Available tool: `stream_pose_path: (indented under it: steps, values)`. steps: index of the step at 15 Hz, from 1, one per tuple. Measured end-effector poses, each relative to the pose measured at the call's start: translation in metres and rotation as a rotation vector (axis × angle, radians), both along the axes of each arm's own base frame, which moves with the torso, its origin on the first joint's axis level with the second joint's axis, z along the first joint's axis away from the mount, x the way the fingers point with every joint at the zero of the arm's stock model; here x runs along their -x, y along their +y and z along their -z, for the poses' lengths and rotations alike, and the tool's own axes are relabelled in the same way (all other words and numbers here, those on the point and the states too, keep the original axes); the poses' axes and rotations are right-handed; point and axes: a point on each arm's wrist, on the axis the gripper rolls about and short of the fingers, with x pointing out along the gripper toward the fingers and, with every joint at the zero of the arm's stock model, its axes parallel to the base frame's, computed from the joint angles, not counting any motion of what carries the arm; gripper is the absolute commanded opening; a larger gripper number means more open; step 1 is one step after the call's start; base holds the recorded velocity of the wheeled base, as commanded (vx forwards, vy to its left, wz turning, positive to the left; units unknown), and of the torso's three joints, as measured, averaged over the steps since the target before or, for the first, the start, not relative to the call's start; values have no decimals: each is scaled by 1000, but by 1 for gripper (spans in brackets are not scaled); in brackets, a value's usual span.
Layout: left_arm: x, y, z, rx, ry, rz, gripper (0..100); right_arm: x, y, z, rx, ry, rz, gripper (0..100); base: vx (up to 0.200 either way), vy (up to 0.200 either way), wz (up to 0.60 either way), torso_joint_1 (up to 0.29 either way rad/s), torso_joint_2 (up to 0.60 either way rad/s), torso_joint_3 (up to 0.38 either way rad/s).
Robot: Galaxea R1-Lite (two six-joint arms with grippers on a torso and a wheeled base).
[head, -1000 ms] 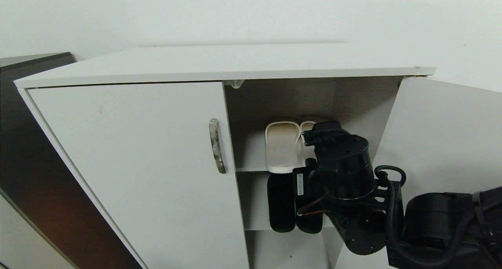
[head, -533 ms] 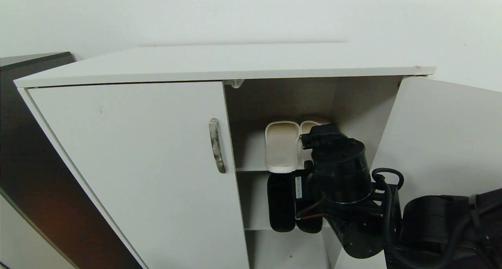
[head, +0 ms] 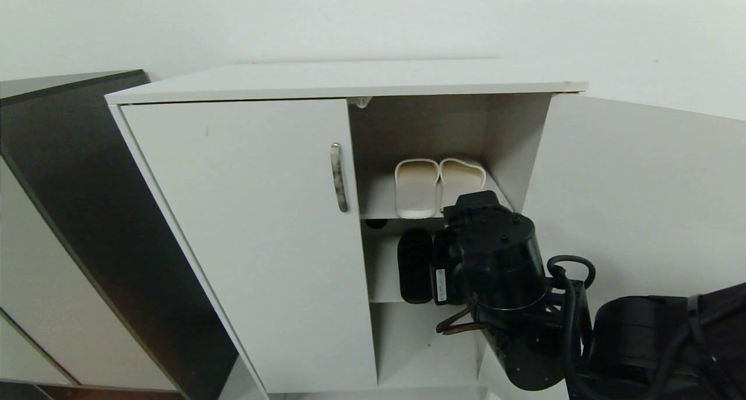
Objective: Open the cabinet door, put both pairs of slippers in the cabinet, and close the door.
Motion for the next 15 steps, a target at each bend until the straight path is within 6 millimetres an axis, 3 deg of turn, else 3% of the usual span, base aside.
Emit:
stream_pose_path:
  steps: [10, 15]
  values:
    - [0, 0, 0, 1, 0, -1, 0, -6, -1, 8, -5, 1, 2, 0, -200, 0, 0, 1, 3, 5]
    - [0, 0, 0, 2, 0, -1, 0, -8, -5, 12, -2, -13, -2, 0, 0, 0, 0, 0, 0, 0]
